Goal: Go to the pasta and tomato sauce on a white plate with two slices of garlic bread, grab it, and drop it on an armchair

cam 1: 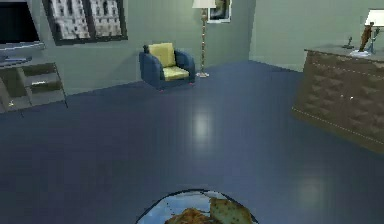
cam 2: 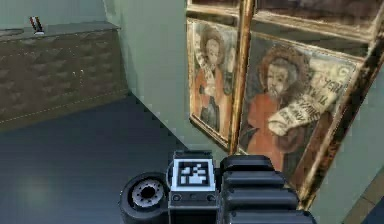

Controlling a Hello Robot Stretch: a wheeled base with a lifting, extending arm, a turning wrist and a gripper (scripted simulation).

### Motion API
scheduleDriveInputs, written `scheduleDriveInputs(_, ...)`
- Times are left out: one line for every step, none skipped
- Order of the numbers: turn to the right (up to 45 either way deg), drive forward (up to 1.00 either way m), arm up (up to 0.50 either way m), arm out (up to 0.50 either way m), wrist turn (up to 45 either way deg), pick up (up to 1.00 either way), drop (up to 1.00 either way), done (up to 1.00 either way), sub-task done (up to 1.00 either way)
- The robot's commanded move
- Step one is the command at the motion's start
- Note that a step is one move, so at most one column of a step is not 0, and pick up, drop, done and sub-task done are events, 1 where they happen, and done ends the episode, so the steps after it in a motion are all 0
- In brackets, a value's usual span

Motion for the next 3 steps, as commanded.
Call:
scheduleDriveInputs(0.0, 1.0, 0.0, 0.0, 0.0, 0.0, 0.0, 0.0, 0.0)
scheduleDriveInputs(0.0, 1.0, 0.0, 0.0, 0.0, 0.0, 0.0, 0.0, 0.0)
scheduleDriveInputs(3.0, 0.0, 0.0, 0.0, 0.0, 0.0, 0.0, 0.0, 0.0)
